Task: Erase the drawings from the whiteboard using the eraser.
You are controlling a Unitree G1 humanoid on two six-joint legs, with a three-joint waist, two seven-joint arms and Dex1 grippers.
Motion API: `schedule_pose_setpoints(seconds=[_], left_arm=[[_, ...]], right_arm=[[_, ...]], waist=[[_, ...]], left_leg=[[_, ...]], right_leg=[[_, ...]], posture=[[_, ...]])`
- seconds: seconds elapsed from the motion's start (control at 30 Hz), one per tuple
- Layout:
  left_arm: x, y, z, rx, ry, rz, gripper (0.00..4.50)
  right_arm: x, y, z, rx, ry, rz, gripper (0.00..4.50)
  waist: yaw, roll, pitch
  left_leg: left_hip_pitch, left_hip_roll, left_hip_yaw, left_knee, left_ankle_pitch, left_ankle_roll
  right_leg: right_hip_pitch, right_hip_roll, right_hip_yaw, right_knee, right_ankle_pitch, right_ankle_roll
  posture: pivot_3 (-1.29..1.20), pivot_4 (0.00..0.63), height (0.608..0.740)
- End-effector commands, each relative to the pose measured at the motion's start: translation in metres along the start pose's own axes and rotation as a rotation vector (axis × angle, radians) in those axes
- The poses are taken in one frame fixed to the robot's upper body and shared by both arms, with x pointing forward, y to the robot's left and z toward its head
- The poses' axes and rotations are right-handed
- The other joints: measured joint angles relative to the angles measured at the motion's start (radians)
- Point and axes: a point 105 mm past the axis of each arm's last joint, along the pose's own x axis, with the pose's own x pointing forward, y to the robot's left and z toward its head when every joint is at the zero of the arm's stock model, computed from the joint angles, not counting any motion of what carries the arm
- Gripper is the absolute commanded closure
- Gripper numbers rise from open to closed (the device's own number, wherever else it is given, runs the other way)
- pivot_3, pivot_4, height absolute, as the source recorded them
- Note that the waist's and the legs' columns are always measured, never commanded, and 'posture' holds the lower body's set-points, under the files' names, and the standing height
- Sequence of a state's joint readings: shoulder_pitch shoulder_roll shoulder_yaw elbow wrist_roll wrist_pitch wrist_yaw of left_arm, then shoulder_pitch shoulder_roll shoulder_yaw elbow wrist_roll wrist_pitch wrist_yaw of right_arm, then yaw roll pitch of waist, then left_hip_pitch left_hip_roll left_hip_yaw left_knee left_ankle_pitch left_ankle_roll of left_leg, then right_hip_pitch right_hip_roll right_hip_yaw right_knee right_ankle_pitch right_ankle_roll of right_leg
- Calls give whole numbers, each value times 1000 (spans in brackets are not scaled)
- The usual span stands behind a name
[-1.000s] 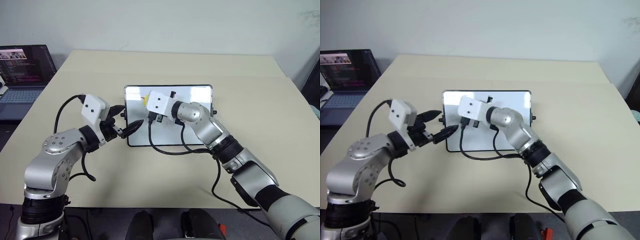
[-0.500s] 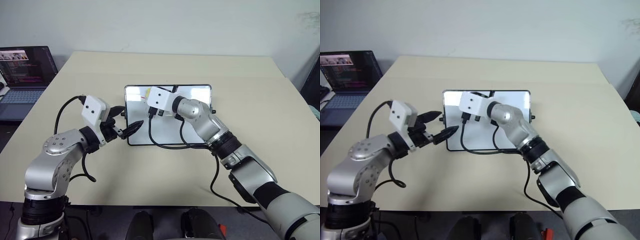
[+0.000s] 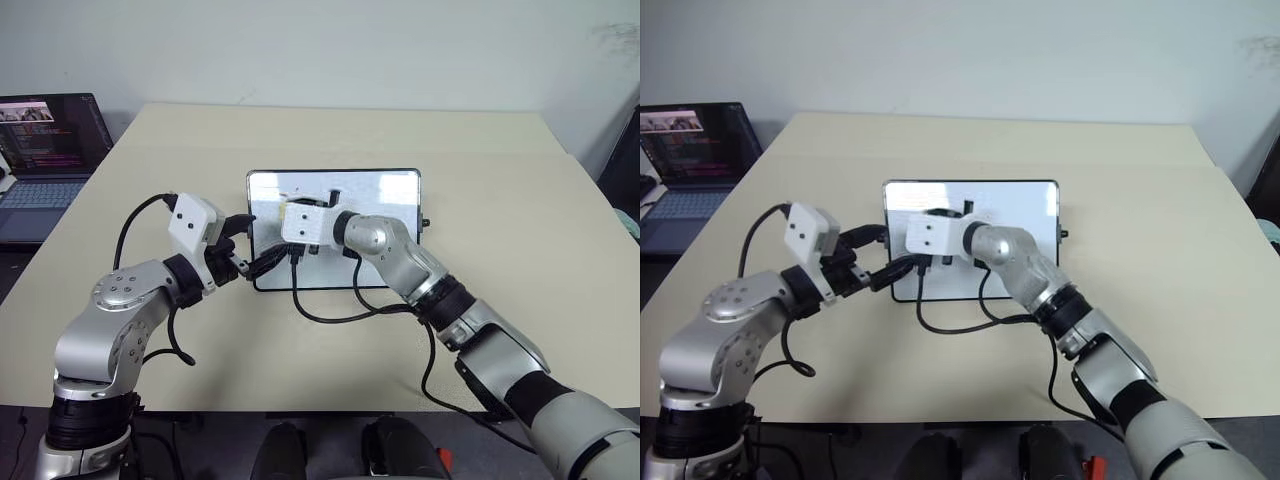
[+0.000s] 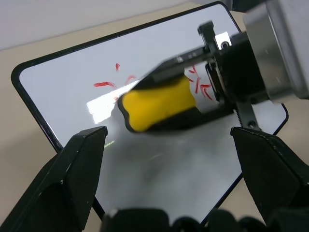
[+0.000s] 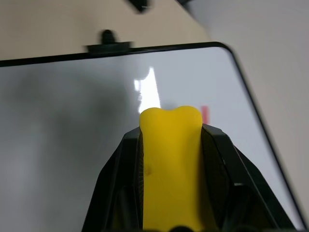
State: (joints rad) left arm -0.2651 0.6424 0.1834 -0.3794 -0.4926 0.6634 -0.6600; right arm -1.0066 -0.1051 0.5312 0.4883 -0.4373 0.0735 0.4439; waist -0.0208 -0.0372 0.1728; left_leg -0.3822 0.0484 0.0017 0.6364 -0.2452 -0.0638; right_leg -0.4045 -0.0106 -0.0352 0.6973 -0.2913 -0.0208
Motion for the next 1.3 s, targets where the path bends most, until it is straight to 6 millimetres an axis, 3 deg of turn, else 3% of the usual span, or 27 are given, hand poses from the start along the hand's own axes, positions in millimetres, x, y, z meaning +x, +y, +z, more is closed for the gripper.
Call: schedule_pose_setpoints(seconds=[0.03,0.2,0.3,0.4,0.63,0.8,0.87,1.1,1.3], left_arm=[[-1,-4,10,34,-40,-7,0],[0,-5,9,33,-41,-9,0],[-1,-4,10,35,-41,-7,0],[-1,-2,11,39,-41,-1,0],[-2,0,14,40,-50,5,0],[-1,-2,12,39,-48,1,0],[0,-3,12,37,-49,0,0],[-2,0,11,37,-49,13,0],[0,0,11,36,-50,8,0]], right_arm=[[0,-24,14,0,-45,-89,3199],[5,-5,17,18,-47,13,3199],[3,17,6,23,0,145,3199],[0,25,-2,25,32,194,3199],[9,-10,21,26,-46,17,3199],[13,-14,26,29,-58,-1,3199],[13,-14,16,41,-22,7,3199],[-8,-22,-48,83,173,28,3200],[-17,-19,-67,104,229,45,3200]], waist=[[0,0,0],[-6,0,0],[-7,0,0],[-7,0,0],[-8,0,0],[-8,0,0],[-8,0,0],[4,0,0],[11,-1,0]], left_leg=[[0,0,0,0,0,0],[-1,1,0,-1,0,0],[-1,1,-1,-2,0,0],[-1,1,-1,-2,0,0],[0,0,-1,-1,0,0],[-1,1,-1,-1,0,0],[-1,1,-1,-2,0,0],[0,1,-1,-4,0,0],[1,-1,0,-3,1,2]], right_leg=[[0,0,0,0,0,0],[0,0,1,-3,0,0],[0,0,1,-3,0,0],[0,0,1,-3,0,0],[0,0,0,-1,0,0],[-1,0,1,-2,0,0],[-1,0,1,-4,0,0],[0,-2,-1,-5,0,0],[2,-6,0,-2,0,1]], posture=[[0,150,740],[0,150,740],[0,150,740],[0,150,740],[0,150,740],[0,150,740],[0,150,740],[0,150,740],[0,150,740]])
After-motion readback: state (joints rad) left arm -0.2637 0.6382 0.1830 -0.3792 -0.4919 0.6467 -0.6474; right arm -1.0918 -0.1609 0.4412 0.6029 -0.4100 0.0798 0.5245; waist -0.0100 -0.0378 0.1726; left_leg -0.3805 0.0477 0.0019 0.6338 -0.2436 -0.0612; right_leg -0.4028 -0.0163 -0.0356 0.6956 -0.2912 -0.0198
